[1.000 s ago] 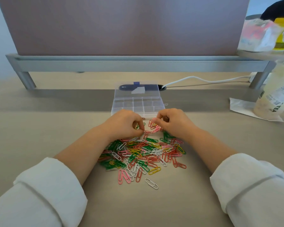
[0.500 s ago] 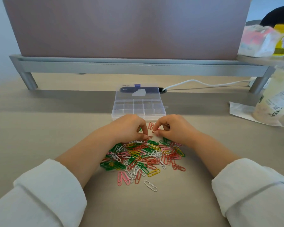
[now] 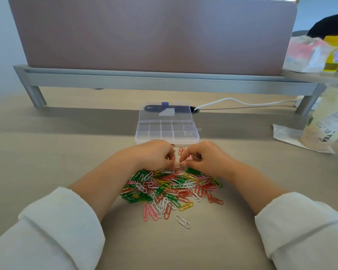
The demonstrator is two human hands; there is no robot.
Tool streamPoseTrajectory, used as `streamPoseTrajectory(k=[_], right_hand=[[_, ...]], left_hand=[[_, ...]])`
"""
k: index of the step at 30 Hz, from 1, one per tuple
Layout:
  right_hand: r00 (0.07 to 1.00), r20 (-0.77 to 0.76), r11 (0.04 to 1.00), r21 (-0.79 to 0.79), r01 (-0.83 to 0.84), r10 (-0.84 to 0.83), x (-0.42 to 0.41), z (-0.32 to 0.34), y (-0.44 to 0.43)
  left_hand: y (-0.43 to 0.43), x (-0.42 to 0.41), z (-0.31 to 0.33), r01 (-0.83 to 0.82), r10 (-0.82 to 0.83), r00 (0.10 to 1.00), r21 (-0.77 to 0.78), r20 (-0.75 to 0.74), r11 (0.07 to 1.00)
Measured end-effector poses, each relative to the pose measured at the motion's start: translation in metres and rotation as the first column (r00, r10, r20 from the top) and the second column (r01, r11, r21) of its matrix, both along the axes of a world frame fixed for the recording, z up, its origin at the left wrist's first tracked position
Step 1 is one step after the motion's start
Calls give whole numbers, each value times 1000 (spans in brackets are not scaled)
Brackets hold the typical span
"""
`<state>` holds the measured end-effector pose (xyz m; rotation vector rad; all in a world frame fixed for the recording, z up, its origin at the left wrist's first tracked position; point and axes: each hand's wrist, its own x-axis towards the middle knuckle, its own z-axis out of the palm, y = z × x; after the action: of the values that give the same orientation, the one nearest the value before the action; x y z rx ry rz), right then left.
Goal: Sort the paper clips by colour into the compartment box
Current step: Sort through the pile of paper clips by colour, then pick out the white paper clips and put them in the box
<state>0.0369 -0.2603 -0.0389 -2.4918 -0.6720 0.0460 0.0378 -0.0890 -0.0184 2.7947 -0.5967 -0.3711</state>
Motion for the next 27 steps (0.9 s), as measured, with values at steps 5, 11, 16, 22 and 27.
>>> streamPoseTrajectory(k=[5, 11, 16, 22, 27], right_hand=[[998, 61, 1000, 8, 15, -15, -1, -1, 2], [999, 34, 994, 105, 34, -38, 4, 1, 0], [996, 48, 995, 59, 74, -77, 19, 8, 3], [985, 166, 978, -192, 76, -44, 51, 20, 31], [990, 142, 956, -291, 39, 3, 59, 19, 40]], left_hand=[[-2, -1, 1, -2, 4, 1000, -68, 20, 998], [2, -1, 7, 8, 6, 995, -137, 101, 990], [27, 18, 8, -101, 186, 896, -224, 404, 969], [73, 34, -8, -231, 250, 781, -107, 572, 967], [80, 28, -16, -161, 160, 867, -39, 472, 986]])
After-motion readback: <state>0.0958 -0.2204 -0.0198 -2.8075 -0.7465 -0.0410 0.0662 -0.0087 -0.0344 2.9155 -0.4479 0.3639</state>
